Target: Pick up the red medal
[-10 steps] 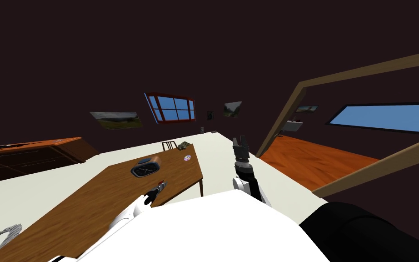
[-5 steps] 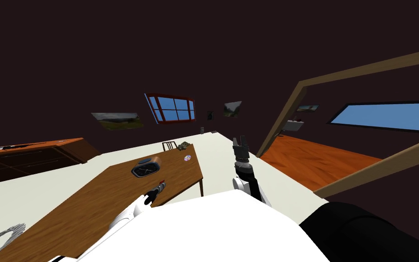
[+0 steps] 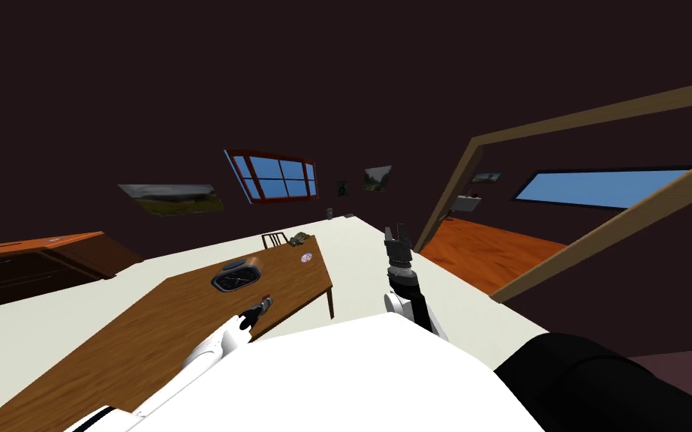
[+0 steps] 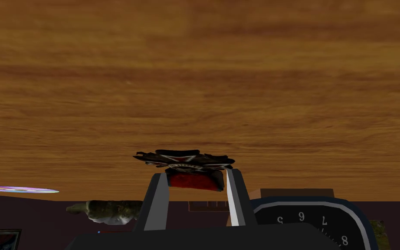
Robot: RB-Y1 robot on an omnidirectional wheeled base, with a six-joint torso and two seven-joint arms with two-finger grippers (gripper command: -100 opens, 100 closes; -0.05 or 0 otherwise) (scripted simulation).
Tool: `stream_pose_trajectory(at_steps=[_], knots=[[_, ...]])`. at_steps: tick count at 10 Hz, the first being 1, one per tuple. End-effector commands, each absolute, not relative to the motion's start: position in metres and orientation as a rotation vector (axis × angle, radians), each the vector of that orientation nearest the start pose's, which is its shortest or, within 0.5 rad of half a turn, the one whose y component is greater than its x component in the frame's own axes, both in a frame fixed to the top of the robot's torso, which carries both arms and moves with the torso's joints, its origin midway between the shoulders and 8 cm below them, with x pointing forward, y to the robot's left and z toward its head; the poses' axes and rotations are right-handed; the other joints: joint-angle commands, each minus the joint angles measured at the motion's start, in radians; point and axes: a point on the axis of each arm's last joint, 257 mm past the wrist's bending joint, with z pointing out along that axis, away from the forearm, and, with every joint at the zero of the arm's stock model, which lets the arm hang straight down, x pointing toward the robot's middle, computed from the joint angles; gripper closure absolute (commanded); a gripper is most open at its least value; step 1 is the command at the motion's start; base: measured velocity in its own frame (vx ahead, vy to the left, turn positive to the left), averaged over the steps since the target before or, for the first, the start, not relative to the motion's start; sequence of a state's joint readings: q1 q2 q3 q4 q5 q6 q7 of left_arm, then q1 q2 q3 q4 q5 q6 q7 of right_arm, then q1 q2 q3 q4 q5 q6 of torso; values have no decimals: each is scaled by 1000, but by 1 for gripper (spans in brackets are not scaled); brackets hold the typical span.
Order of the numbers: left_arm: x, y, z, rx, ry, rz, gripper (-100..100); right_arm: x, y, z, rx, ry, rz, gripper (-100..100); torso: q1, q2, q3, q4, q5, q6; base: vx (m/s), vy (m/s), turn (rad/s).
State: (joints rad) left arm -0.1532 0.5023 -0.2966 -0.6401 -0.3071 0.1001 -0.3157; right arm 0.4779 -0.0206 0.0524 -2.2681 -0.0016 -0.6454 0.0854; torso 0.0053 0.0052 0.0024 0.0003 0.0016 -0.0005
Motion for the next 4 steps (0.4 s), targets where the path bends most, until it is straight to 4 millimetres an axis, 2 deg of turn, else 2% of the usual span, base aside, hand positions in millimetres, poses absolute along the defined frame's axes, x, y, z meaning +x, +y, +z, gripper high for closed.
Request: stream_pose_trajectory(at_steps=[1,3,4], knots=[[391,484,-536,-603,2315,163,100,323,-254,51,500,536,1317,0,0,0,0,0,0,0,-97,-2,-73],[392,486,-536,-605,2314,164,100,323,-254,51,500,536,1317,0,-1,-4,-2,-1,0,0,-52,-9,-35],[392,486,-536,-607,2314,165,0,323,-254,51,500,536,1317,0,-1,-6,-3,-1,0,0,-7,-1,3]])
